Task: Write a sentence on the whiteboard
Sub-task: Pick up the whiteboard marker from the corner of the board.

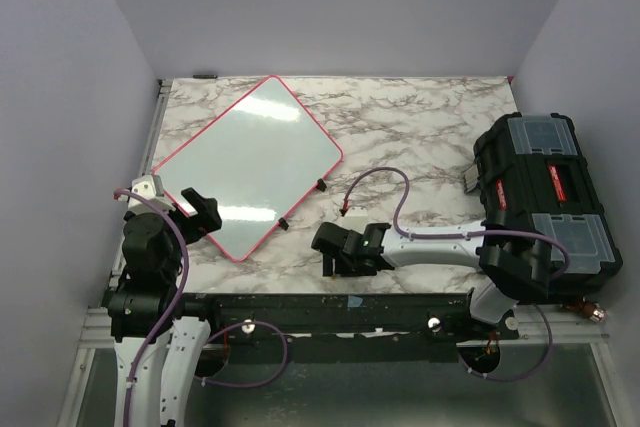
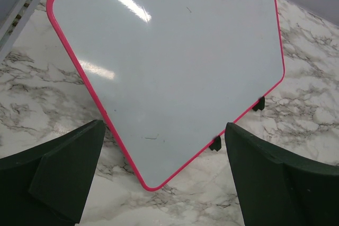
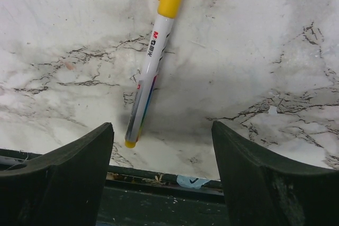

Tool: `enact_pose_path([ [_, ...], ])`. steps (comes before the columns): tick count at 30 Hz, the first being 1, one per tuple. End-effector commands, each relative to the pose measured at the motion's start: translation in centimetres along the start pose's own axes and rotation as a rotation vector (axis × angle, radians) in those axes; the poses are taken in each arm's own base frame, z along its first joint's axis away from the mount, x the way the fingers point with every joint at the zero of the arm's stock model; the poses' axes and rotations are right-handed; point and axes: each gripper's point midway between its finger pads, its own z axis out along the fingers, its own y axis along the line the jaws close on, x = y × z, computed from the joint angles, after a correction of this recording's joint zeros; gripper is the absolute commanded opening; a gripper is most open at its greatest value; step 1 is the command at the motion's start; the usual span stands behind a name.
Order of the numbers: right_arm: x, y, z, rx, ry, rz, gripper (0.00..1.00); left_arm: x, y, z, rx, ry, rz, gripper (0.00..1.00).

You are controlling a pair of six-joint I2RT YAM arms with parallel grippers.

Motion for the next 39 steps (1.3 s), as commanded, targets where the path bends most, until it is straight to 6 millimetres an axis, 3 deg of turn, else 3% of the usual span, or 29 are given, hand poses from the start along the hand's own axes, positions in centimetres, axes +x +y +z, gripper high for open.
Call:
enact_pose_path([
  [1, 1.9, -1.2, 1.8, 0.041, 0.041, 0.013, 0.75, 0.1, -0.3, 0.1, 0.024, -0.001, 0.012, 0.98],
  [6, 0.2, -0.7, 2.0, 0.096, -0.016, -0.033, 0.72, 0.1, -0.3, 0.1, 0.023, -0.002, 0.012, 0.99],
  [13, -0.5, -0.7, 3.0, 0.173, -0.03, -0.087, 0.53, 0.1, -0.2, 0.1, 0.02, -0.001, 0.012, 0.98],
  [15, -0.4, -0.9, 3.2, 0.187, -0.024, -0.095, 0.45, 0.1, -0.3, 0.1, 0.021, -0.002, 0.012, 0.98],
  [22, 0.0, -1.8, 3.3, 0.195, -0.015, -0.133, 0.01, 0.1, -0.3, 0.2, 0.025, 0.0, 0.015, 0.99],
  [26, -0.9, -0.8, 2.3, 0.106, -0.041, -0.248, 0.01, 0.4, -1.1, 0.3, 0.064, 0.024, 0.026, 0.98],
  [33, -3.9, -0.2, -1.7, 0.015, -0.15, -0.342, 0.01, 1.5, -4.0, 0.5, 0.226, 0.107, 0.042, 0.99],
  [39, -4.9, 1.1, -4.6, -0.152, -0.223, -0.405, 0.01, 2.6, -9.5, -1.1, 0.531, 0.268, 0.014, 0.94],
])
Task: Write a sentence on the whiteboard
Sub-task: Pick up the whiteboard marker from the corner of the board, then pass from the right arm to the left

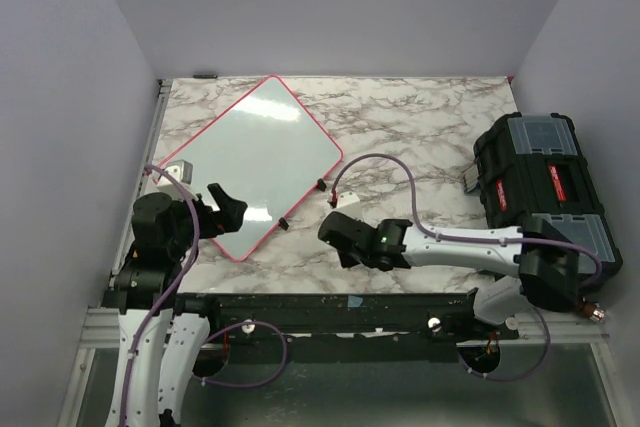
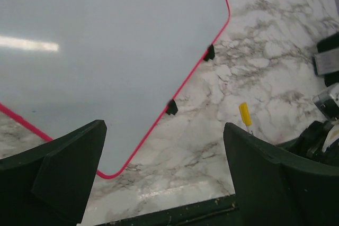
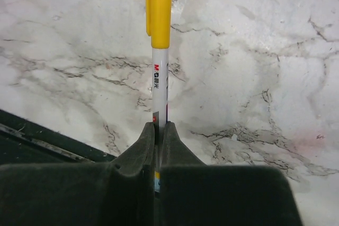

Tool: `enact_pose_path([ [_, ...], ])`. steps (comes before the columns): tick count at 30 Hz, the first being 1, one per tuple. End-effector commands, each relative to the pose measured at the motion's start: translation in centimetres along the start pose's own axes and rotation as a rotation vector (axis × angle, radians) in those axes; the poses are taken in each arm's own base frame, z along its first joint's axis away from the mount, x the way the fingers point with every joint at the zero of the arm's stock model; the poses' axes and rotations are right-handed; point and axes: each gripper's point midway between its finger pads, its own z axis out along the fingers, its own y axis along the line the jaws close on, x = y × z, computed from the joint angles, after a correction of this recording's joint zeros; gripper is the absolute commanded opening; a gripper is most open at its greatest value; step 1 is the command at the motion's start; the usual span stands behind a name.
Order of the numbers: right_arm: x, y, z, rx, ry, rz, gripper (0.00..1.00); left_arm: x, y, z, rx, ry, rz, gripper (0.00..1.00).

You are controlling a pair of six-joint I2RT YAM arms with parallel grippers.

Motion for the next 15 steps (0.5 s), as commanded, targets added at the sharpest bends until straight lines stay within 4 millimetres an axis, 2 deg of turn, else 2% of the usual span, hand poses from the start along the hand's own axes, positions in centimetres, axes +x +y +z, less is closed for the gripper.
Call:
enact_pose_path([
  [1, -1.8, 1.0, -1.9, -0.128, -0.102, -0.079, 0.01, 0.3, -6.1, -0.6, 0.329, 0.118, -0.008, 0.92],
  [11, -4.9, 3.5, -6.9, -0.395, -0.287, -0.099, 0.01, 1.5, -10.7, -0.8, 0.64, 0.336, -0.094, 0.8],
  [15, -5.8, 4.1, -8.8, -0.474, -0.347, -0.119, 0.01, 1.6, -10.9, 0.0, 0.651, 0.393, -0.138, 0.74],
])
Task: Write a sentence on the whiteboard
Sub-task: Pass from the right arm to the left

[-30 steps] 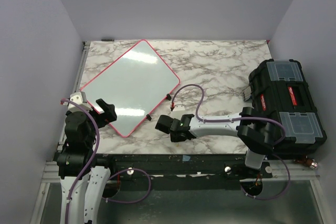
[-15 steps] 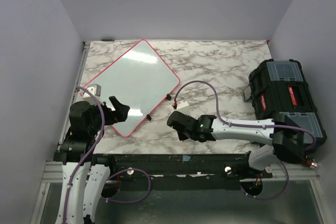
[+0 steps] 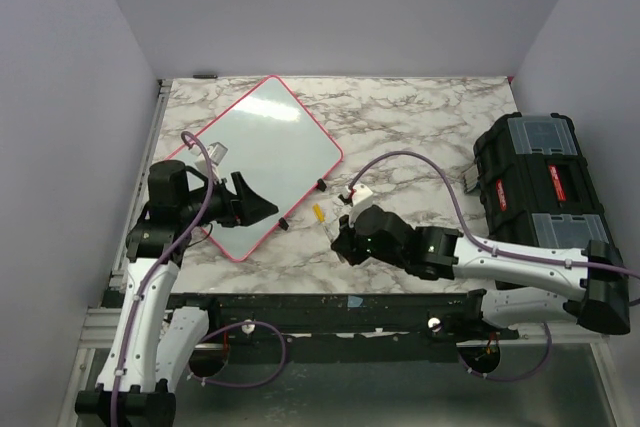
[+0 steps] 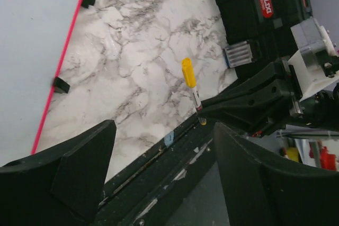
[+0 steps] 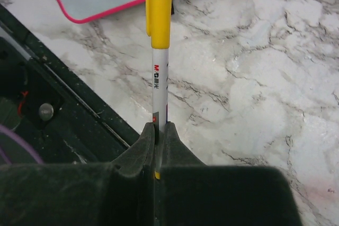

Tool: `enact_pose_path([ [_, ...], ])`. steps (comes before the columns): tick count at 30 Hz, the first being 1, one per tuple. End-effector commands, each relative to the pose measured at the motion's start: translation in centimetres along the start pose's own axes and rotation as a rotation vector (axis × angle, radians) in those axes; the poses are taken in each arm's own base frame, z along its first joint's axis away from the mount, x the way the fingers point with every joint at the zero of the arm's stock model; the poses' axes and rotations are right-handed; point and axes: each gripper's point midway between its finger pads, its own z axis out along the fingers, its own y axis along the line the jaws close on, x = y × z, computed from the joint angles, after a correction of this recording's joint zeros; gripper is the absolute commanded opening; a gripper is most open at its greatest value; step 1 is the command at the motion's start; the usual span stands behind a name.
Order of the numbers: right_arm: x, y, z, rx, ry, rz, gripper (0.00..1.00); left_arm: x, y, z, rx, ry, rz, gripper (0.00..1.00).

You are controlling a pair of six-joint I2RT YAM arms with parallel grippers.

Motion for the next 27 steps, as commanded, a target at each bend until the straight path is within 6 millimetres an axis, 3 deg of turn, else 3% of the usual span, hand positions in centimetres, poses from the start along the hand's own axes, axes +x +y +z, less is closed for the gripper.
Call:
enact_pose_path([
  [1, -2.0, 2.4, -1.4, -0.145, -0.085, -0.049, 0.01, -0.8, -2.7, 0.2, 0.151, 0.049, -0.019, 0.73],
  [9, -2.7, 4.0, -2.3, -0.245, -0.099, -0.118, 0.01, -0.3, -4.3, 1.3, 0.272, 0.117, -0.039, 0.7],
  [16, -2.6, 5.1, -2.9, -0.317, -0.104, -0.14, 0.01, 1.2, -5.2, 2.3, 0.328, 0.196, -0.008, 0.7],
  [27, -2.6, 5.5, -3.5, -0.36, -0.11, -0.169, 0.01, 2.5, -6.1, 3.7, 0.342, 0.278, 0.027, 0.53],
])
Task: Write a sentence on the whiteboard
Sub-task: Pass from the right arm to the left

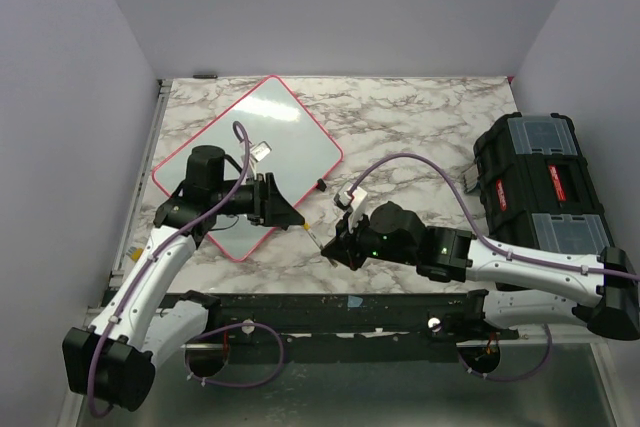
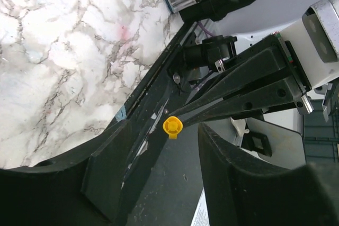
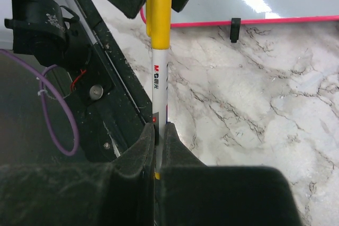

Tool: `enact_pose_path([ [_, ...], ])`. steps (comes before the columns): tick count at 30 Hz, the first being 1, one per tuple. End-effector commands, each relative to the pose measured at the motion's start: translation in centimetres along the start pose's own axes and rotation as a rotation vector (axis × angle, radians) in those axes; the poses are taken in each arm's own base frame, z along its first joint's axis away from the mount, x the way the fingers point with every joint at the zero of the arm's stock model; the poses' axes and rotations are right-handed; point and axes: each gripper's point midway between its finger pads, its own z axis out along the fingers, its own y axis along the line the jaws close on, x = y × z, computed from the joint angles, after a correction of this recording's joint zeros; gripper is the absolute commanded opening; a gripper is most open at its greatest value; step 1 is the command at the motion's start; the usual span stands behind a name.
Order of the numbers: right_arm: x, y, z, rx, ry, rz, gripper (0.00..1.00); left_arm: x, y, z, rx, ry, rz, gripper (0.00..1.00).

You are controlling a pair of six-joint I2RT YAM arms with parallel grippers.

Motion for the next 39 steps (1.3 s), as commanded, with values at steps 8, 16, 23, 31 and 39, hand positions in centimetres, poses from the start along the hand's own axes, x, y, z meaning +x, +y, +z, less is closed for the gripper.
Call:
enact_pose_path([
  [8, 0.0, 0.6, -0.1, -0.04, -0.002, -0.039, 0.01, 0.2, -0.6, 0.7, 0.012, 0.036, 0.065, 0.38],
  [16, 0.3, 0.7, 0.1, -0.05, 0.009, -0.049, 0.01, 0.7, -0.4, 1.1, 0.021, 0.047, 0.054, 0.35],
  [23, 0.6, 0.8, 0.5, -0.054, 0.018, -0.061, 0.01, 1.1, -0.1, 1.8, 0.028, 0.074, 0.032, 0.16],
  [31, 0.4, 0.1, 0.6, -0.019, 0.004, -0.063, 0.01, 1.7, 0.1, 1.9, 0.024, 0.089, 0.017, 0.19],
  [39, 0.6, 0.0, 0.6, -0.017, 0.009, -0.067, 0.01, 2.5, -0.3, 1.5, 0.05, 0.102, 0.028, 0.29],
])
